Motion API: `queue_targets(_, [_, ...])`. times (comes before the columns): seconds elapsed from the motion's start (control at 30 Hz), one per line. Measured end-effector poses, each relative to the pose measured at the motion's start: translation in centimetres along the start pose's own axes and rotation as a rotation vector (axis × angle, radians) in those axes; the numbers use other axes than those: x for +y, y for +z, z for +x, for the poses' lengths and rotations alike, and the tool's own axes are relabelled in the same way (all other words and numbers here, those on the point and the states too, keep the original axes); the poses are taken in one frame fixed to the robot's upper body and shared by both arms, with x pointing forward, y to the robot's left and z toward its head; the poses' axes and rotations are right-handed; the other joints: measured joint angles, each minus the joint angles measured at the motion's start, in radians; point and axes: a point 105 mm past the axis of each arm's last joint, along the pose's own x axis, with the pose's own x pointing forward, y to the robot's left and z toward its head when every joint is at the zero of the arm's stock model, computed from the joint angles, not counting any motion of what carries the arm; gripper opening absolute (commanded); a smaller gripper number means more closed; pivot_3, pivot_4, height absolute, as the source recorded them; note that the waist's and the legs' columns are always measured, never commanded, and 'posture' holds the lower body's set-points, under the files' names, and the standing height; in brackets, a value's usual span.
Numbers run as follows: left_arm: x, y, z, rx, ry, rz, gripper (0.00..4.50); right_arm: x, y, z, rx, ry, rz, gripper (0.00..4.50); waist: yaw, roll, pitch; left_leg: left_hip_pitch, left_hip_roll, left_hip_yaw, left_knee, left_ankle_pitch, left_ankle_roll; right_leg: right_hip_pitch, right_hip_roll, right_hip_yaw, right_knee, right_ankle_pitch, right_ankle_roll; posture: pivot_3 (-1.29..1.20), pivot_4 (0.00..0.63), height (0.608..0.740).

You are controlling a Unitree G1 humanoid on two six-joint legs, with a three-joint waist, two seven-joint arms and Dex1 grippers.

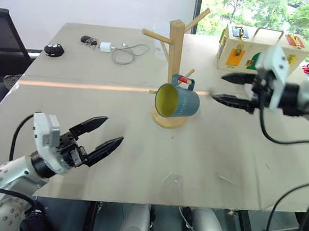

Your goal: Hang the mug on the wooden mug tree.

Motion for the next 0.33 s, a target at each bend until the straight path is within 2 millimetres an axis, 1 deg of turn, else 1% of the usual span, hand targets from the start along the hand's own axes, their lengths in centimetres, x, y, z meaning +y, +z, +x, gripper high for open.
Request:
queue_targets(0.03, [0.0, -0.5, -0.2, 0.020, 0.012, -0.013, 4.50, 0.5, -2.3, -1.2, 0.021, -0.026, 0.060, 3.17, 0.003, 0.000, 0.000, 0.000, 0.000, 0.000, -0.001, 0.000, 0.000, 0.000, 0.000, 0.000, -0.001, 0.000, 0.000, 0.00, 0.150, 0.740])
queue_targets(0.07, [0.1, -0.7, -0.4, 0.029, 0.021, -0.020, 4.50, 0.8, -3.8, -1.9, 0.042, -0.046, 0.101, 3.69, 0.006, 0.000, 0.000, 0.000, 0.000, 0.001, -0.001, 0.000, 0.000, 0.000, 0.000, 0.000, -0.001, 0.000, 0.000, 0.00, 0.150, 0.740])
queue_targets(0.1, [0.3, -1.0, -0.6, 0.039, 0.034, -0.026, 4.50, 1.2, -5.4, -2.7, 0.071, -0.067, 0.138, 4.02, 0.005, 0.003, 0.002, 0.000, 0.000, 0.003, 0.000, 0.000, 0.000, -0.001, 0.000, 0.001, 0.000, 0.000, -0.001, 0.00, 0.150, 0.740])
queue_targets(0.13, [0.4, -1.0, -0.6, 0.042, 0.035, -0.023, 4.50, 1.3, -5.8, -3.1, 0.074, -0.079, 0.139, 4.36, 0.003, 0.003, 0.002, 0.001, 0.000, 0.003, 0.000, 0.000, 0.000, -0.001, 0.000, 0.002, 0.000, -0.001, -0.002, 0.00, 0.150, 0.740])
queue_targets(0.2, [0.4, -1.3, -0.8, 0.063, 0.035, -0.025, 4.50, 1.9, -7.3, -4.9, 0.105, -0.124, 0.137, 4.44, 0.001, 0.003, 0.002, 0.003, 0.000, 0.003, 0.000, 0.000, 0.001, 0.000, 0.001, 0.001, 0.001, -0.002, -0.003, 0.00, 0.150, 0.740])
queue_targets(0.27, [0.9, -2.3, -1.7, 0.110, 0.051, -0.051, 4.50, 3.1, -9.2, -7.0, 0.151, -0.160, 0.165, 4.44, 0.002, 0.003, 0.001, 0.005, 0.001, 0.003, 0.000, 0.000, 0.001, 0.001, 0.002, 0.002, 0.001, -0.004, -0.001, 0.00, 0.150, 0.740])
queue_targets(0.33, [1.5, -3.2, -2.4, 0.147, 0.066, -0.076, 4.50, 3.9, -10.4, -8.1, 0.174, -0.186, 0.176, 4.44, 0.000, 0.003, 0.001, 0.005, 0.001, 0.003, 0.001, 0.000, 0.001, 0.001, 0.003, 0.002, 0.002, -0.005, 0.001, 0.00, 0.150, 0.740])
